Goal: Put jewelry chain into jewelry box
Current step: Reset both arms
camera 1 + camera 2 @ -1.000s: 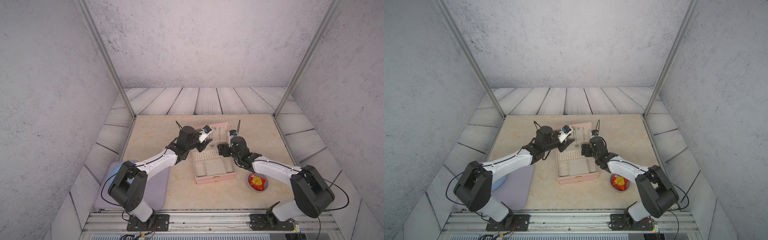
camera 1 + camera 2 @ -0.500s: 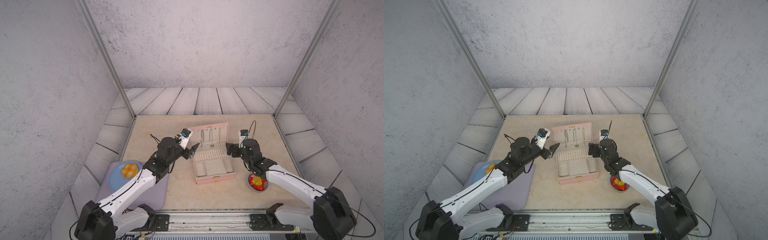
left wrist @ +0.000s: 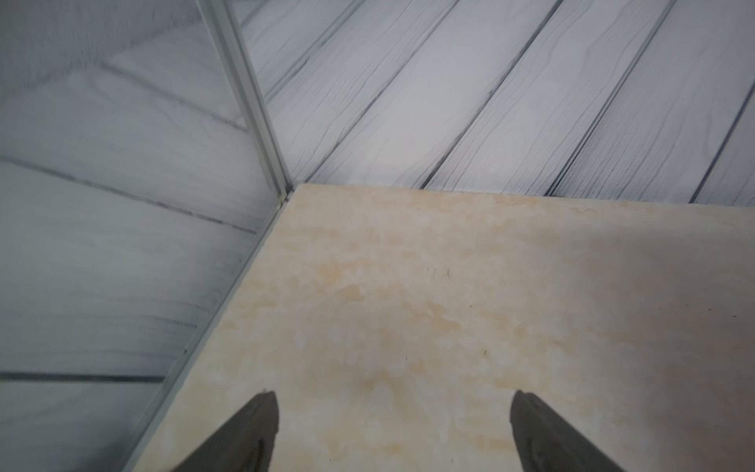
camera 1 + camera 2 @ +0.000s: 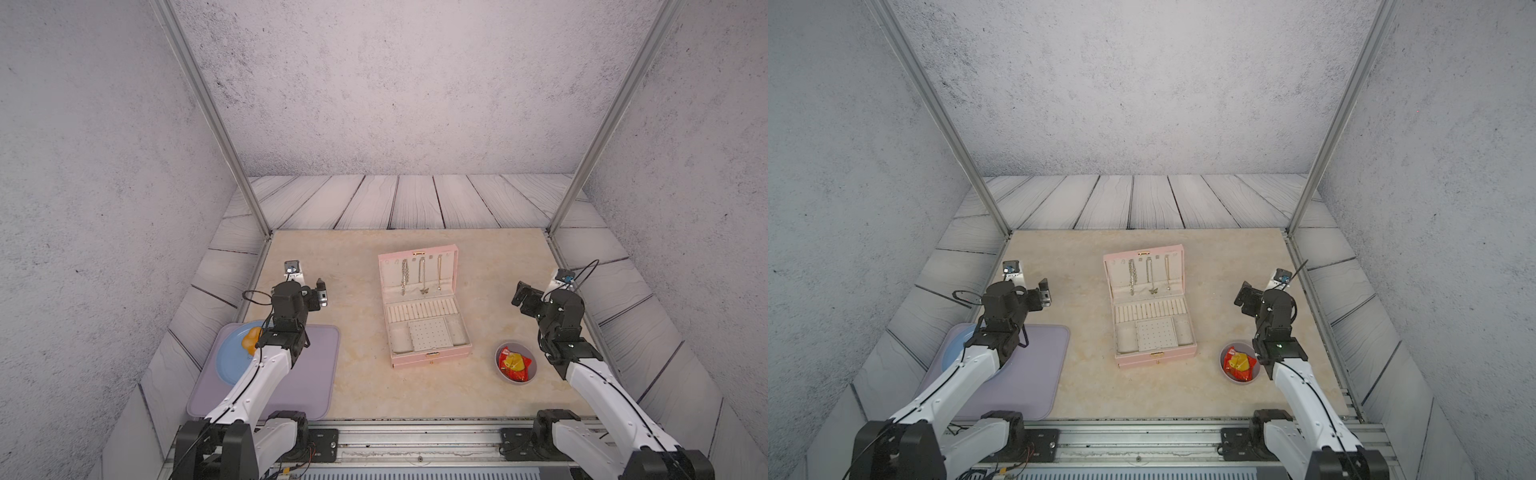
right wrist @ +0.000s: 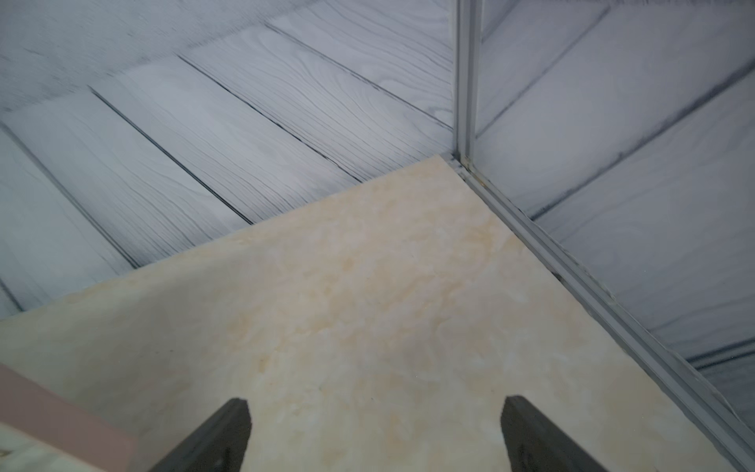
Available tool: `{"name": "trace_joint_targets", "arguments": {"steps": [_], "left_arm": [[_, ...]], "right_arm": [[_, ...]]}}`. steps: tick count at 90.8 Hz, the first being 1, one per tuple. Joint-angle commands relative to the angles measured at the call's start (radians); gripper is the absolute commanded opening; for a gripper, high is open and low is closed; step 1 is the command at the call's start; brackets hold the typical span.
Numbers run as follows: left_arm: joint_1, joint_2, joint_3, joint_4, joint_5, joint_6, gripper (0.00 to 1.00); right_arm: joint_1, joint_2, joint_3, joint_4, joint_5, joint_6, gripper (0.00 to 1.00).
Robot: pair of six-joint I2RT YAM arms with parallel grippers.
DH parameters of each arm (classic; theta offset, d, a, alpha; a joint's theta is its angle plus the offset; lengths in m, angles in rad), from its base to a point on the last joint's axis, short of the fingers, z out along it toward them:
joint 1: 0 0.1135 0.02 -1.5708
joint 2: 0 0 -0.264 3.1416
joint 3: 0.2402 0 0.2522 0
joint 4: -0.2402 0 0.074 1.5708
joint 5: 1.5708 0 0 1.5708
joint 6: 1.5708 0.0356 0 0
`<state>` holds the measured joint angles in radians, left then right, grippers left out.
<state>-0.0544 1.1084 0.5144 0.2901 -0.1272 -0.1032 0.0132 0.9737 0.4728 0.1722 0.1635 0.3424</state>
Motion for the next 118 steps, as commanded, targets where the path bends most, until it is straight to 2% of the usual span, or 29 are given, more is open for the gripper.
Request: {"name": "trace_joint_targets", "arguments": {"steps": [1,15,22,29,35,40,46,50,56,60,66,77,89,105,118], "left_arm": [[0.041,0.076,-0.059,0.142,0.009,-0.021,0.99],[0.043,0.206,-0.106,0.341,0.106,0.035,0.99],[0.043,0.220,-0.077,0.305,0.155,0.093,0.99],[0.043,0.247,-0.095,0.369,0.192,0.140,0.99],[0.043,0.315,-0.142,0.546,0.215,0.162,0.99],[0.043,0.390,-0.142,0.614,0.237,0.175,0.99],[0.046,0.420,-0.108,0.582,0.220,0.159,0.99],[0.055,0.410,-0.077,0.500,0.230,0.149,0.99],[0.071,0.425,-0.068,0.503,0.228,0.126,0.99],[0.079,0.423,-0.041,0.450,0.180,0.097,0.99],[0.082,0.429,-0.032,0.438,0.149,0.082,0.99],[0.081,0.425,-0.035,0.436,0.150,0.085,0.99],[0.080,0.422,-0.038,0.443,0.149,0.085,0.99],[0.080,0.423,-0.039,0.443,0.149,0.085,0.99],[0.080,0.423,-0.039,0.442,0.149,0.085,0.99]], "right_arm": [[-0.025,0.071,-0.040,0.133,0.004,-0.047,0.99],[-0.032,0.208,-0.061,0.231,-0.008,-0.089,0.99],[-0.032,0.284,-0.099,0.387,-0.011,-0.122,0.99],[-0.032,0.353,-0.124,0.549,-0.021,-0.146,0.99],[-0.032,0.377,-0.112,0.572,-0.037,-0.204,0.99],[-0.033,0.401,-0.113,0.597,-0.042,-0.231,0.99],[-0.033,0.470,-0.132,0.683,-0.060,-0.238,0.99],[-0.032,0.522,-0.136,0.748,-0.103,-0.256,0.99],[-0.032,0.605,-0.128,0.848,-0.153,-0.284,0.99],[-0.032,0.590,-0.108,0.787,-0.142,-0.281,0.99],[-0.025,0.559,-0.020,0.546,-0.112,-0.269,0.99],[-0.015,0.598,-0.064,0.728,-0.111,-0.290,0.99],[-0.015,0.568,-0.024,0.586,-0.130,-0.298,0.99],[-0.015,0.603,-0.044,0.682,-0.143,-0.300,0.99],[-0.015,0.597,-0.024,0.630,-0.132,-0.294,0.99]]}}
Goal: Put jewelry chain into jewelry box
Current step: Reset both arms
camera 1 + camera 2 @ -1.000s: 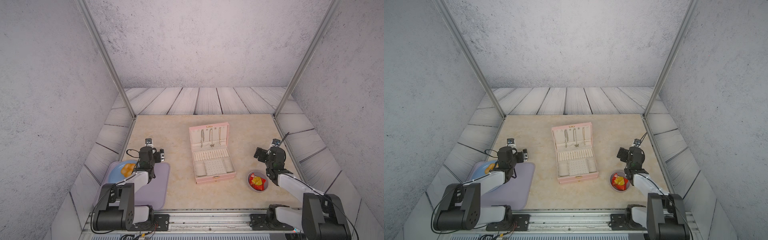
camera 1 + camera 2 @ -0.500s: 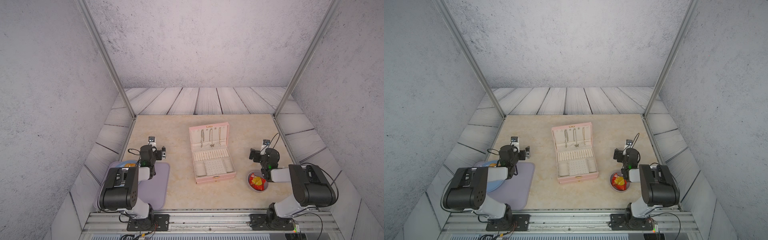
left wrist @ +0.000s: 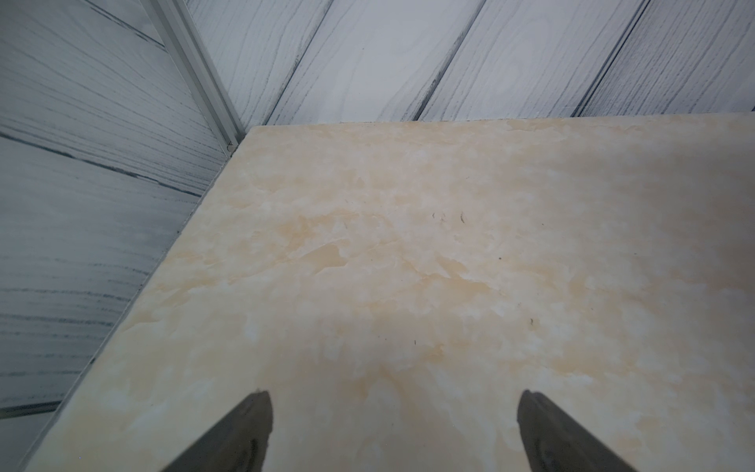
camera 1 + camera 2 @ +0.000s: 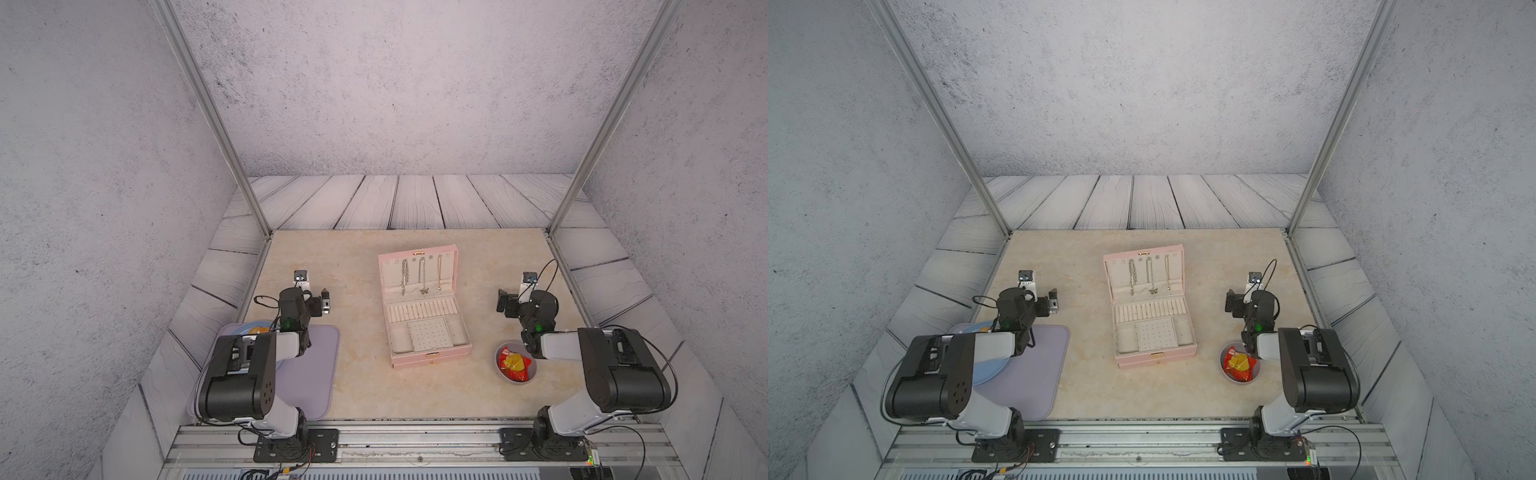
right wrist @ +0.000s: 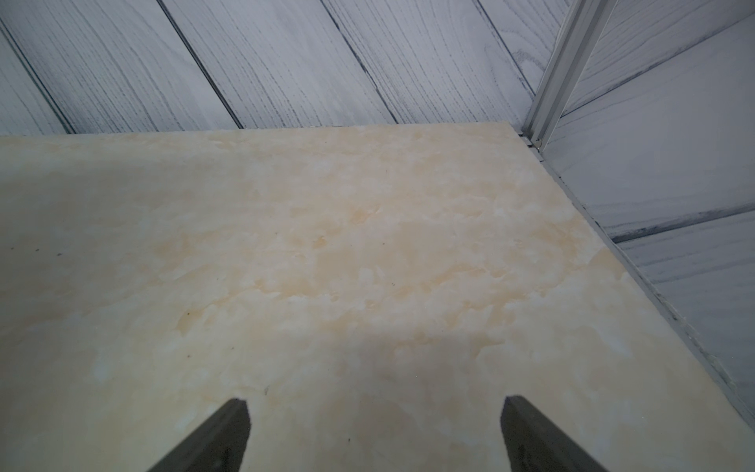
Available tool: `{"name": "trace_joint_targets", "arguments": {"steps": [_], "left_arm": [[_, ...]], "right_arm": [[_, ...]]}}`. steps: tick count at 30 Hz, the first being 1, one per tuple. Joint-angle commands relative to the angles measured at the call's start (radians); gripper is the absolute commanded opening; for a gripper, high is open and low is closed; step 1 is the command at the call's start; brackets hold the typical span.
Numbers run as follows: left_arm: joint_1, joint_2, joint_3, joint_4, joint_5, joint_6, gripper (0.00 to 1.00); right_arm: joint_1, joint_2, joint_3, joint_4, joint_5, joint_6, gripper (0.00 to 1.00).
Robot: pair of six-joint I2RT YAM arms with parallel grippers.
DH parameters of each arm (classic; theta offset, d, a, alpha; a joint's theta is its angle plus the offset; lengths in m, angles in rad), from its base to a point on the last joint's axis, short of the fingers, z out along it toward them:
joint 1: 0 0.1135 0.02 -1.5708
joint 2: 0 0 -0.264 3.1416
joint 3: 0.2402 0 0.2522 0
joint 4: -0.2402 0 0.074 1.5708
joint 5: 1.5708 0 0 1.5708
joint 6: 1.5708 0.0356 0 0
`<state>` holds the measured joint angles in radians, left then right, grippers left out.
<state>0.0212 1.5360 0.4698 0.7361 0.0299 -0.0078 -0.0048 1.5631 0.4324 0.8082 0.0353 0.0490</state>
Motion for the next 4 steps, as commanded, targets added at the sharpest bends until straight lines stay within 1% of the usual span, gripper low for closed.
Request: {"name": "trace_joint_targets", "arguments": {"steps": [1,4], "left_arm": [[0.005,-0.005,0.006,-0.004,-0.008,-0.011,0.99],[0.005,-0.006,0.007,-0.003,-0.008,-0.011,0.99]], "right_arm": [[0.003,0.008,0.014,0.000,-0.004,-0.002,0.99],[0.002,0.004,-0.003,0.032,-0.013,-0.010,0.99]]}}
